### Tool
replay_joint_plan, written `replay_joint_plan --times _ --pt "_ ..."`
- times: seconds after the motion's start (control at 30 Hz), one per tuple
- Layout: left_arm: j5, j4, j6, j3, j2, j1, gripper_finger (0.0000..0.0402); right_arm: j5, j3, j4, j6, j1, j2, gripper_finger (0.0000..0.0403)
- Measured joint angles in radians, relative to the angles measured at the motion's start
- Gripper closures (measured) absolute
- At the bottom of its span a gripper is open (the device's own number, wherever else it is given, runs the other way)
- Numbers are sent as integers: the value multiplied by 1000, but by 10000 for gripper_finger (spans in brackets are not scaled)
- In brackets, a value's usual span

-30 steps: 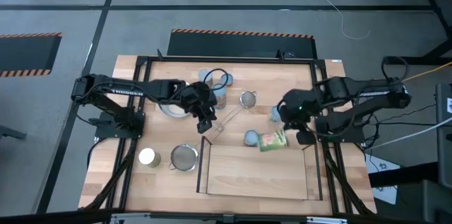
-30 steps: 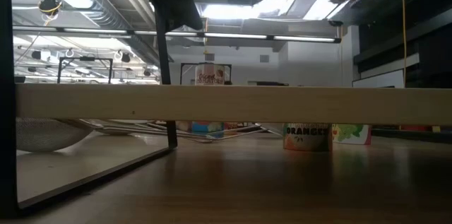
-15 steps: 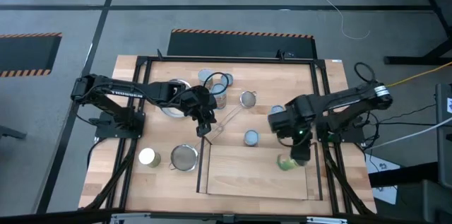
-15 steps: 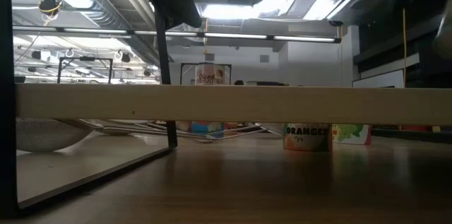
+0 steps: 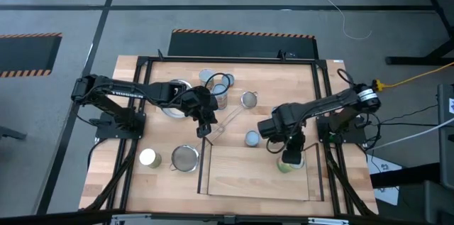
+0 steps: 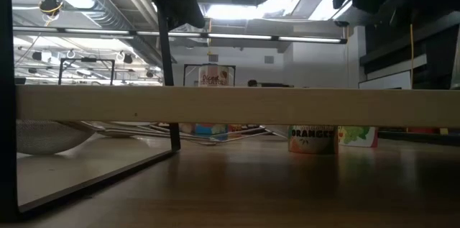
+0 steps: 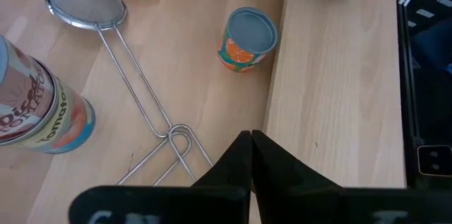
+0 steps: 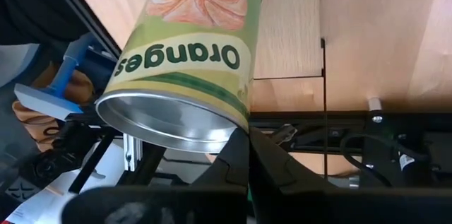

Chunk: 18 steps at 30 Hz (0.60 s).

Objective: Pick and place cans onto a shelf
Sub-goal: Put the canned oranges on the shelf

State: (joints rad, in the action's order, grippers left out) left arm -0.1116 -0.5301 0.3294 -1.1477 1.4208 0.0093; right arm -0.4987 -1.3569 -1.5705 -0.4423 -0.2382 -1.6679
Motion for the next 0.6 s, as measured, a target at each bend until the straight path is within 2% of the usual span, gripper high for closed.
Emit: replay_joint_plan --times 0.6 --pt "0 0 -1 0 0 0 401 8 0 0 -78 0 -15 394"
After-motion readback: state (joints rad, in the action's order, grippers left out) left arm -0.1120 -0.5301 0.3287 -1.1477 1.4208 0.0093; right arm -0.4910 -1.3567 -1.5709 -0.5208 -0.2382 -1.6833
